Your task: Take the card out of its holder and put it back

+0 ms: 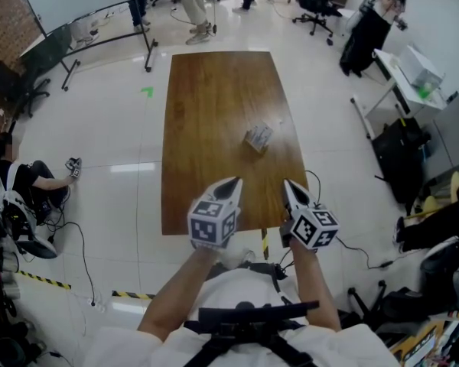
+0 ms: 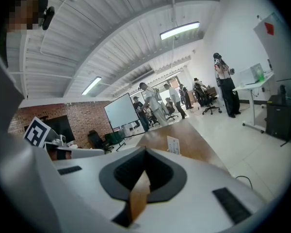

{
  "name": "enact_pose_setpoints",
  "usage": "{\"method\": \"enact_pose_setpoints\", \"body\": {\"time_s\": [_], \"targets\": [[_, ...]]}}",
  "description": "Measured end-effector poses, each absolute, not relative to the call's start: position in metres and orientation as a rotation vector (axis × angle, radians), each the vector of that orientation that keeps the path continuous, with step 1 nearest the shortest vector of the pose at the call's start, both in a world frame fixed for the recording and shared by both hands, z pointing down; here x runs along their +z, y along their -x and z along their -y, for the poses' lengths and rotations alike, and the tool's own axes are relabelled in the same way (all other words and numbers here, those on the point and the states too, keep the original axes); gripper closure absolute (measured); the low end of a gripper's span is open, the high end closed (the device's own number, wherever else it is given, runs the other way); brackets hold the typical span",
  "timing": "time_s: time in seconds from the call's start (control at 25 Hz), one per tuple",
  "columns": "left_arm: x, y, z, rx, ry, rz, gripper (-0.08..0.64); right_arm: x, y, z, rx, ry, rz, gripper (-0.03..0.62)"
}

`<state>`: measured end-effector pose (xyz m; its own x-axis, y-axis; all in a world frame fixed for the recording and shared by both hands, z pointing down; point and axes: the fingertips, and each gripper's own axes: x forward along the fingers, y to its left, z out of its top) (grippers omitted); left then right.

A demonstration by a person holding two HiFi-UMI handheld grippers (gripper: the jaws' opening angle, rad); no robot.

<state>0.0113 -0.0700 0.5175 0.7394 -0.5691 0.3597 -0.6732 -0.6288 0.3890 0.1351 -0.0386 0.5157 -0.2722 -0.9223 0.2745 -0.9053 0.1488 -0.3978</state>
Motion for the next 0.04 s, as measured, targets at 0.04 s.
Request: {"method": "enact_pose_setpoints", "body": {"time_s": [0.04], "targets": [[0.5182,-0.0105,0.0704,0.275,-2.431,0.94,0.565,0.5161,-0.1345,0.0391,-0.775,1.874,-2.355,0.591]]}}
